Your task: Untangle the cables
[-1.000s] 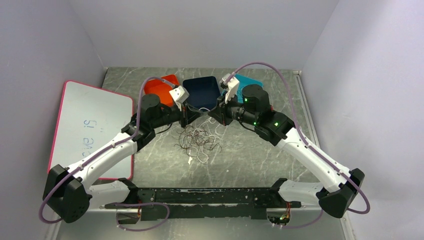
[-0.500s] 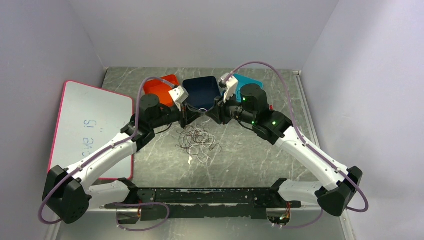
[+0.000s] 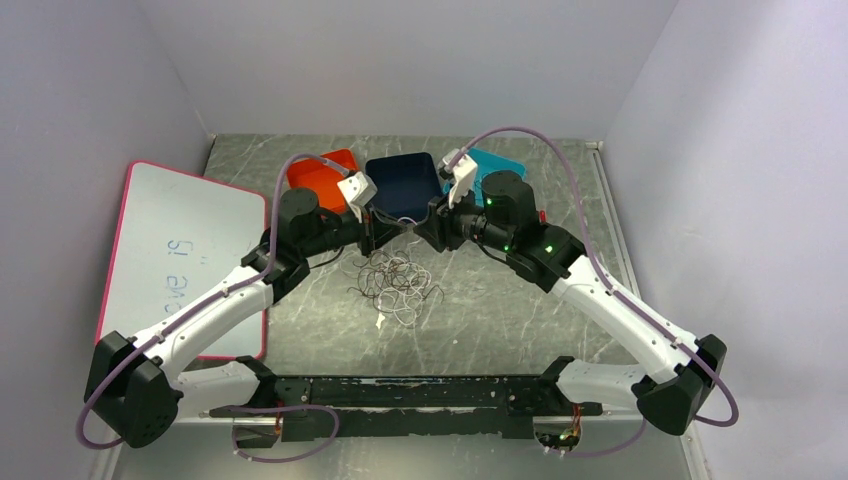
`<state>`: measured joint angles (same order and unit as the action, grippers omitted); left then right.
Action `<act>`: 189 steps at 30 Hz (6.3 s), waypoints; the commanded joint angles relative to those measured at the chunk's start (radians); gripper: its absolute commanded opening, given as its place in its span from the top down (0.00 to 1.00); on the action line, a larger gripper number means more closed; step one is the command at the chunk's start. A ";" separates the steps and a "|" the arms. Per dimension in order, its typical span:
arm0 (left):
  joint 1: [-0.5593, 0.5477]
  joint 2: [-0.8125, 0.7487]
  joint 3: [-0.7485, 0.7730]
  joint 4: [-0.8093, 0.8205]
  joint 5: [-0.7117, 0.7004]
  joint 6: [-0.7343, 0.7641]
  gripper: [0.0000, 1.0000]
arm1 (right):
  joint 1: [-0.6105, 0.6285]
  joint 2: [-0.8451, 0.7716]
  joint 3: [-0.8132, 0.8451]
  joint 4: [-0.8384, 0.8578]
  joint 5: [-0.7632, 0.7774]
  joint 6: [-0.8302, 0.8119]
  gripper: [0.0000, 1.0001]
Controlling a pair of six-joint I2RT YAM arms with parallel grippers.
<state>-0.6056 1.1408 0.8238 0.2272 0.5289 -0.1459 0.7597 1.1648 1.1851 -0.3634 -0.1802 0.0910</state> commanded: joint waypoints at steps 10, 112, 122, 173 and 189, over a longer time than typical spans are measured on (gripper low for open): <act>0.005 -0.012 0.010 0.031 0.069 -0.004 0.93 | 0.003 0.033 0.001 0.080 -0.016 -0.025 0.60; -0.075 0.223 -0.552 0.480 -0.035 -0.265 0.85 | 0.004 -0.178 0.718 0.124 0.739 -0.345 1.00; -0.077 0.226 -0.574 0.445 -0.106 -0.264 0.73 | 0.006 -0.193 0.801 0.185 0.820 -0.494 1.00; -0.075 -0.160 -0.335 -0.125 -0.407 -0.158 0.41 | 0.005 -0.230 0.497 -0.427 0.947 0.100 1.00; -0.075 0.122 -0.216 -0.062 -0.366 -0.163 0.38 | 0.002 -0.153 0.017 -0.642 0.670 0.502 1.00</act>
<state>-0.6781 1.2263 0.5636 0.1436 0.1497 -0.3248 0.7612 0.9627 1.2697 -0.9985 0.6453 0.5491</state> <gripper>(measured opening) 0.606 0.014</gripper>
